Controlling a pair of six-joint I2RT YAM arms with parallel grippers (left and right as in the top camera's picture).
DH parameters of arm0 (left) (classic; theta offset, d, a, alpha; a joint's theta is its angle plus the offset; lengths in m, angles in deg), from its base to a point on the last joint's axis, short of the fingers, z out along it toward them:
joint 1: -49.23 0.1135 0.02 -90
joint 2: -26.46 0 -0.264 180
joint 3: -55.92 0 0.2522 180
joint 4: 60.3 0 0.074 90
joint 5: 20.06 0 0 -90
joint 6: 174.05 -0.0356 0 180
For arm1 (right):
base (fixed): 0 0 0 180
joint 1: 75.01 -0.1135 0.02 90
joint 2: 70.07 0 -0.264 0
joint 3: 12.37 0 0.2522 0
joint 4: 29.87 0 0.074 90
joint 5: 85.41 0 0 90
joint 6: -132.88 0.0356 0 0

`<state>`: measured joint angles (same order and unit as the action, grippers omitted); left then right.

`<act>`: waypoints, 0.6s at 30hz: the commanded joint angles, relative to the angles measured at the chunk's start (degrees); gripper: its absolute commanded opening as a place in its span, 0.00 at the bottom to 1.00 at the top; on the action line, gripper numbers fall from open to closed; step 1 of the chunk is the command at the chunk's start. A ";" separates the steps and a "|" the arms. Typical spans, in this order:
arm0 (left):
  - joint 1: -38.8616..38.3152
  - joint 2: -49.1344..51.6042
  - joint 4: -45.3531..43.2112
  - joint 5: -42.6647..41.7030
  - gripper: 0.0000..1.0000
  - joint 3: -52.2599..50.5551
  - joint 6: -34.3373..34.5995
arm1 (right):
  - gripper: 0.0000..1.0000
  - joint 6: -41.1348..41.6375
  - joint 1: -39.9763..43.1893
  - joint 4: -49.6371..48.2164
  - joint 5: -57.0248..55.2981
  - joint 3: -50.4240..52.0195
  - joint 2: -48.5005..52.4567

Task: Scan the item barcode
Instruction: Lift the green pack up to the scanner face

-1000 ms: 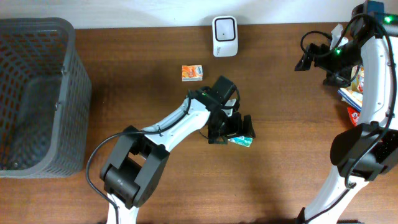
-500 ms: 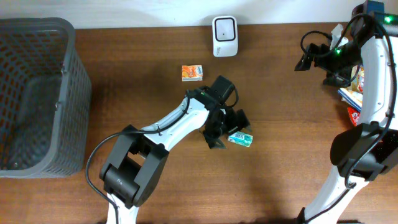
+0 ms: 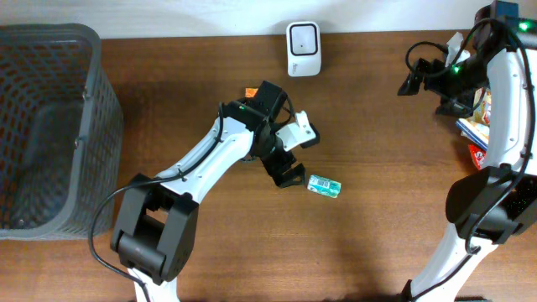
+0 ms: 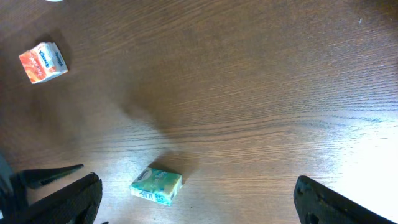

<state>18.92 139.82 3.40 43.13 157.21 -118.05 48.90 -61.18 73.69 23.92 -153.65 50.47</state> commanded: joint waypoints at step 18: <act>-3.89 9.88 -2.80 -17.11 0.88 0.37 -46.45 | 0.98 -0.22 0.02 -0.02 -0.74 0.26 -0.15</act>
<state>15.64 149.05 0.97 27.02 157.23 -162.53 48.88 -61.18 73.69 23.92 -153.65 50.47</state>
